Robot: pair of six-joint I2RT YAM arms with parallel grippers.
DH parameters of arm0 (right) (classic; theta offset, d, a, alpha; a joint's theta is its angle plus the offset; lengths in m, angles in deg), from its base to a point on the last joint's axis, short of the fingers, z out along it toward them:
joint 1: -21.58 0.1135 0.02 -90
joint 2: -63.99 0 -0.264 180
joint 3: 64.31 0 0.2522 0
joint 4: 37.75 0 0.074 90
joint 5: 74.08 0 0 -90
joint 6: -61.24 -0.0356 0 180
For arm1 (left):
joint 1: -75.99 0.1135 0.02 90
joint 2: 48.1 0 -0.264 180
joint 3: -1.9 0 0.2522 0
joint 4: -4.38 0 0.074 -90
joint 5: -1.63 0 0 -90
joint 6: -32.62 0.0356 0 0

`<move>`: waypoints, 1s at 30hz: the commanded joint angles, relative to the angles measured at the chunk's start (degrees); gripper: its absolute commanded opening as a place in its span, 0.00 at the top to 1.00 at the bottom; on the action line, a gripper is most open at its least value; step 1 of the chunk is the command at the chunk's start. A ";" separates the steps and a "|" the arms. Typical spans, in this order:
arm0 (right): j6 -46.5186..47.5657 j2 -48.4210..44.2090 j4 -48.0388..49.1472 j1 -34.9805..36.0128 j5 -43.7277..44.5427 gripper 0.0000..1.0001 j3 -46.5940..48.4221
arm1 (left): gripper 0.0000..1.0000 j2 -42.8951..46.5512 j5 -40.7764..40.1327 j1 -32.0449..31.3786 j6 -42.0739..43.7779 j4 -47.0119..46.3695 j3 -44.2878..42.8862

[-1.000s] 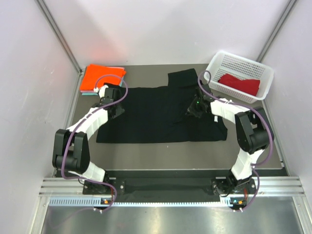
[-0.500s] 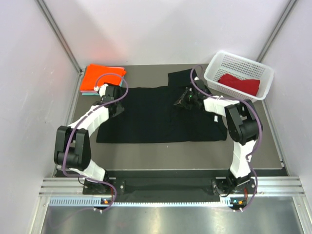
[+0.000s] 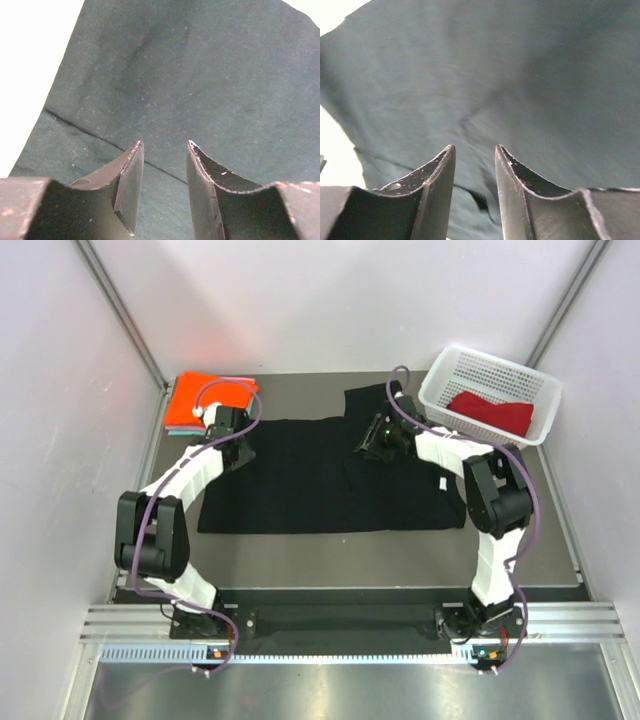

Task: Fold and stack the t-shirts
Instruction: Fold the tshirt

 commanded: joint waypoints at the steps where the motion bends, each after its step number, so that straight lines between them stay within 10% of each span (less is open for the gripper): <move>1: 2.46 -9.54 -21.03 -1.09 12.08 0.61 4.57 | 0.56 -0.74 2.86 1.01 -0.93 5.47 -4.89; 16: -9.59 -37.94 -34.88 -12.15 24.58 0.59 -26.97 | 0.52 9.96 5.34 13.67 -19.92 15.34 7.12; 30: -3.96 -35.14 -25.38 -18.06 28.09 0.62 -35.51 | 0.54 5.68 -3.63 14.46 -22.55 14.81 15.67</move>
